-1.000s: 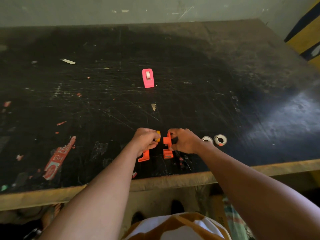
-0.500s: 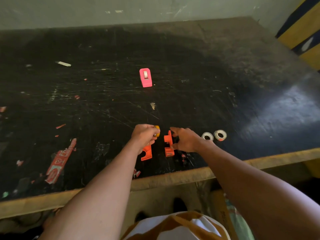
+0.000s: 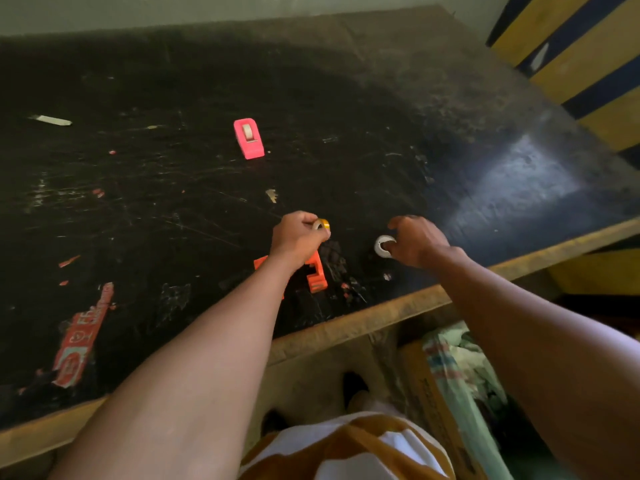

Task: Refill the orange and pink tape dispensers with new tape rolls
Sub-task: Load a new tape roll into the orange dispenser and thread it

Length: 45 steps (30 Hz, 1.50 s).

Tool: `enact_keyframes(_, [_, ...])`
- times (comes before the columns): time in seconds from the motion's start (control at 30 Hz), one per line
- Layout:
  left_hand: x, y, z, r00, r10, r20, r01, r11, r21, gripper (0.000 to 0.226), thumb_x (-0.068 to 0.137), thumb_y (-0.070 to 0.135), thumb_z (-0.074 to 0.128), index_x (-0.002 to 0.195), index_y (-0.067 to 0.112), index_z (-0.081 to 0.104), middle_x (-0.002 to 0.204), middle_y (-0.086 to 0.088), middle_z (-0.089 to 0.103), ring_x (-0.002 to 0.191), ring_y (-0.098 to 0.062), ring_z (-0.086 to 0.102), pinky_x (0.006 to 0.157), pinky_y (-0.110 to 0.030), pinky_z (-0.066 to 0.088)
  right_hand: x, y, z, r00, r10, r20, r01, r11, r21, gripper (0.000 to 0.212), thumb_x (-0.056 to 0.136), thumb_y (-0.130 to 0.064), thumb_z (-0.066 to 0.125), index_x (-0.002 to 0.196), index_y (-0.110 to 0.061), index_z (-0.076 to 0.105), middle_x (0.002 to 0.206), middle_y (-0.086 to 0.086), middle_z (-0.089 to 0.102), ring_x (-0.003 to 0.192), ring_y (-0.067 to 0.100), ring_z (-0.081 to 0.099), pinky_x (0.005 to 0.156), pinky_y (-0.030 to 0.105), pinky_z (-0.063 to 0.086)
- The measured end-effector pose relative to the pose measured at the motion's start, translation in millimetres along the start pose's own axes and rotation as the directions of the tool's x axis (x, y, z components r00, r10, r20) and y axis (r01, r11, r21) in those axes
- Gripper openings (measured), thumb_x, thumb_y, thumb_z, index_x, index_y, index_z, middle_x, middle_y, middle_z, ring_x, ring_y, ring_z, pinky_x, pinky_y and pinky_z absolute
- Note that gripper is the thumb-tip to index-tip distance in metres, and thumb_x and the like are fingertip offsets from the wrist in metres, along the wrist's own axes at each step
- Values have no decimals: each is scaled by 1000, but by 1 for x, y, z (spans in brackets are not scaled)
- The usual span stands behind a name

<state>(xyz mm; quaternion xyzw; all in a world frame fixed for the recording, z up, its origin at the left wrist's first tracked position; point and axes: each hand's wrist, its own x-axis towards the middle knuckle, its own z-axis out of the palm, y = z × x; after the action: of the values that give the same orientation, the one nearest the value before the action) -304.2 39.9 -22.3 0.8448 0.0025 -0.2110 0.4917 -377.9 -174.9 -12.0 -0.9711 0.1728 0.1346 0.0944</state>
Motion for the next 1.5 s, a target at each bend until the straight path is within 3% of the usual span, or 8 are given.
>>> enact_keyframes(0.1, [-3,8,19,998,63,19,-65,993,103,48,79,17,81,125,20,66,111,3,72,99,-10,64,72,-16,43,2,9,2,1000,-6,25,7,1000,-26,42,87,-30,67,126,-17,59,122,12,63,111,32,60,89,48,53])
enact_keyframes(0.3, [-8,15,56,994,50,94,-72,965,253,53,84,12,78,132,23,60,128,-2,66,117,-17,63,75,-20,44,9,10,11,984,-156,86,165,980,-115,66,85,-45,68,142,-20,46,138,10,51,128,35,46,100,52,45])
enact_keyframes(0.43, [-8,14,71,996,51,78,-73,947,313,54,84,10,77,134,22,60,134,-4,63,122,-20,61,86,-24,49,18,10,12,965,-232,121,247,960,-132,55,89,-34,65,139,-19,50,137,13,50,127,34,46,101,51,45])
enact_keyframes(0.57, [-6,13,82,997,40,70,-63,923,379,56,83,10,77,135,21,59,135,-7,63,123,-23,60,103,-37,52,32,21,-3,965,-253,75,255,967,-22,46,86,-35,68,128,-18,59,125,10,56,120,32,51,94,50,49])
enact_keyframes(0.97, [-6,22,145,999,52,-16,-35,846,532,50,88,19,73,136,17,59,136,-11,54,127,-30,54,106,-40,45,58,60,-21,980,-190,-64,199,954,222,43,82,-29,71,123,-17,65,120,9,61,109,30,61,85,37,51])
enact_keyframes(1.23, [-6,21,118,993,73,-98,-37,944,326,45,97,19,62,140,16,54,124,-6,66,121,-21,61,102,-34,48,55,41,-36,968,-66,240,-131,686,716,26,85,-34,72,105,-17,71,99,0,69,85,13,60,66,26,46])
enact_keyframes(1.33, [-8,23,87,988,82,-131,-65,990,129,44,94,10,65,137,19,59,97,10,66,96,-6,63,83,-18,45,49,24,-48,904,-55,425,-323,564,760,30,85,-40,67,104,-16,70,87,3,69,76,15,57,68,32,42])
enact_keyframes(1.5, [-19,15,36,984,172,-47,-169,984,62,70,78,8,83,139,27,56,109,3,64,92,-11,65,87,-29,57,40,-20,-50,809,-120,576,-398,609,686,38,88,-48,59,104,-16,72,85,4,73,69,13,55,62,28,37])
